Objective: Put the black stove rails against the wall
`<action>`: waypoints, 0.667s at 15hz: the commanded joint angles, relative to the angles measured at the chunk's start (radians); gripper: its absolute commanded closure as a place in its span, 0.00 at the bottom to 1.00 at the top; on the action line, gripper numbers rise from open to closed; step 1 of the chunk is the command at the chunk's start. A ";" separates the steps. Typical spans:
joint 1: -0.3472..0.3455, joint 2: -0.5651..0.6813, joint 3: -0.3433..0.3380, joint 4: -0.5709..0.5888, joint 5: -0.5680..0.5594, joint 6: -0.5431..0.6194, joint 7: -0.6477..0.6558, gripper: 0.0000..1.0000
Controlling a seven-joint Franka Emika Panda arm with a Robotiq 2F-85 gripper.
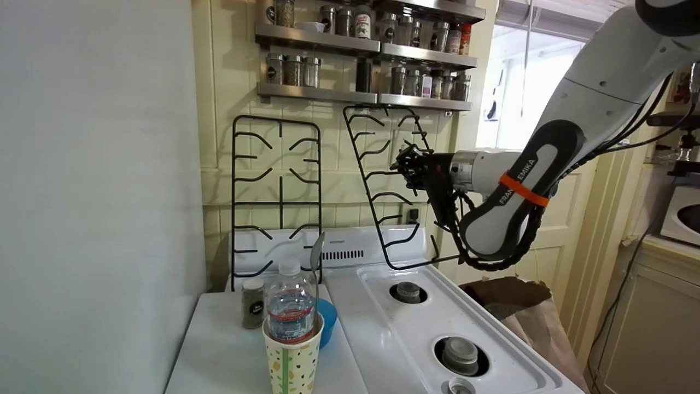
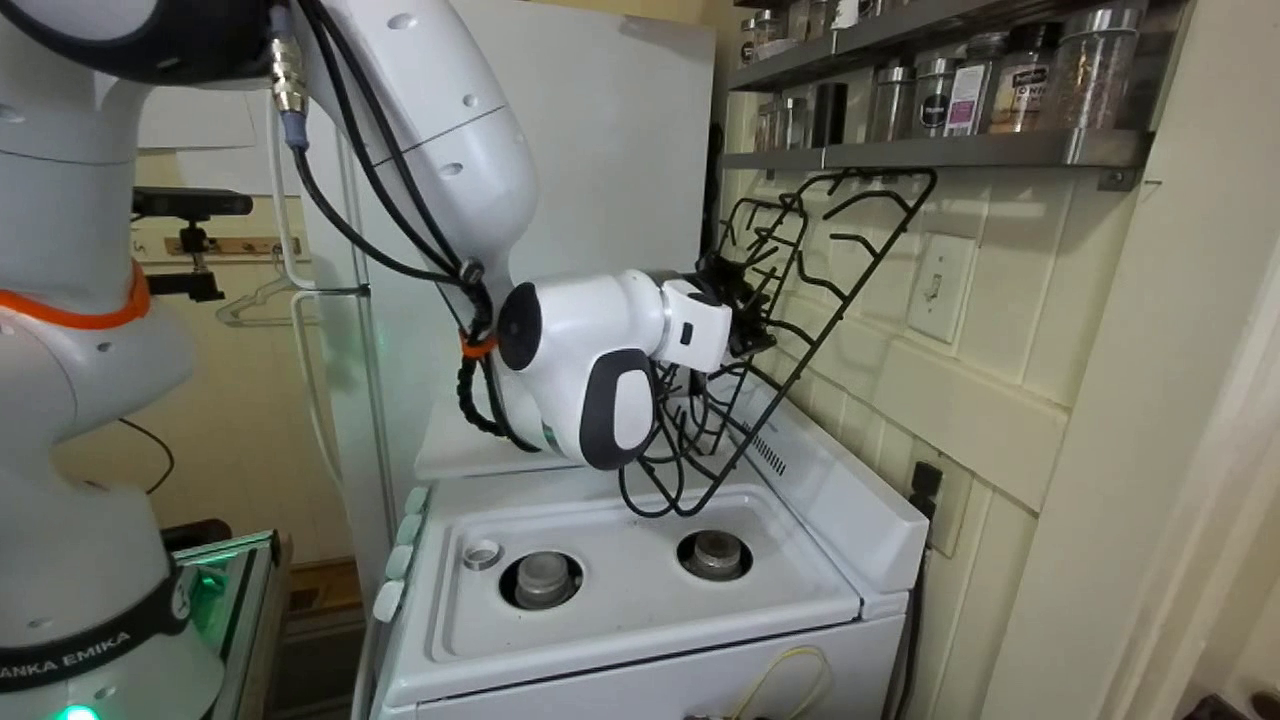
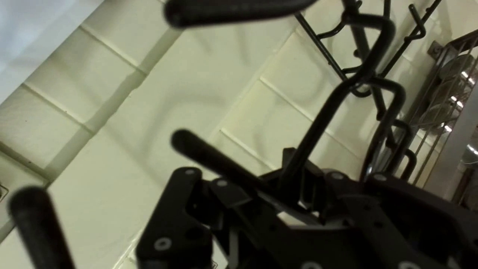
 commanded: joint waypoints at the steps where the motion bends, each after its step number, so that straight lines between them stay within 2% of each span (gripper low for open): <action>1: -0.093 0.053 0.087 0.046 -0.027 0.035 0.032 1.00; 10: -0.104 0.138 0.083 0.047 0.005 0.032 0.023 1.00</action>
